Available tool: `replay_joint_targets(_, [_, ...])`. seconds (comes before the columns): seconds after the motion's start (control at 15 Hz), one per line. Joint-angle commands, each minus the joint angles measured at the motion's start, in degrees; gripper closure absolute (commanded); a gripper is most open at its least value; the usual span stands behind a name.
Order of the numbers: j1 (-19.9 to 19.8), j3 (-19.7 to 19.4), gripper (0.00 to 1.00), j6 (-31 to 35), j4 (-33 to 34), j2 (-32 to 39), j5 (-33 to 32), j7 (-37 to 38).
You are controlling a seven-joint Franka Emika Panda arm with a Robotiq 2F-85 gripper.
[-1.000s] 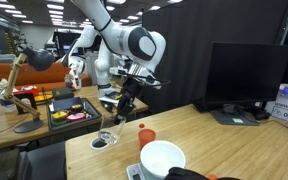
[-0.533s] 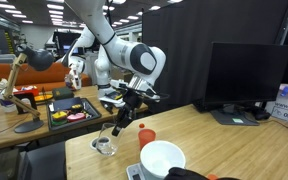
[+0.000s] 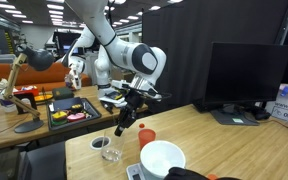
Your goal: Move the glass cup towards you
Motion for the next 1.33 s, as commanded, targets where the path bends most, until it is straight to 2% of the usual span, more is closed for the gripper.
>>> replay_joint_targets(0.0, [0.1,0.0,0.93,-1.1,1.1,0.7,-1.4,-1.6])
replay_joint_targets(0.2, [0.2,-0.1,1.0,-1.1,1.3,1.1,-1.9,-1.5])
replay_joint_targets(0.27, [0.1,0.0,0.99,-1.2,1.4,0.9,-1.8,-1.8])
replay_joint_targets(0.33, [0.1,0.1,0.89,-1.2,1.3,0.6,-1.8,-2.0])
replay_joint_targets(0.4, [0.0,0.3,0.73,-1.3,1.2,-0.2,-1.6,-2.6])
replay_joint_targets(0.8, [0.5,0.9,0.33,-2.9,0.9,-5.3,-2.2,-5.8])
replay_joint_targets(0.87, [0.5,0.7,0.27,-1.5,1.8,-3.5,-1.4,-4.0])
replay_joint_targets(0.93, [0.5,0.8,0.44,-1.8,1.8,-4.2,-1.4,-4.0])
replay_joint_targets(1.07, [0.5,0.8,0.3,-1.7,1.8,-3.9,-1.4,-4.0])
replay_joint_targets(1.27, [0.5,0.8,0.27,-1.6,1.8,-3.1,-1.4,-4.0])
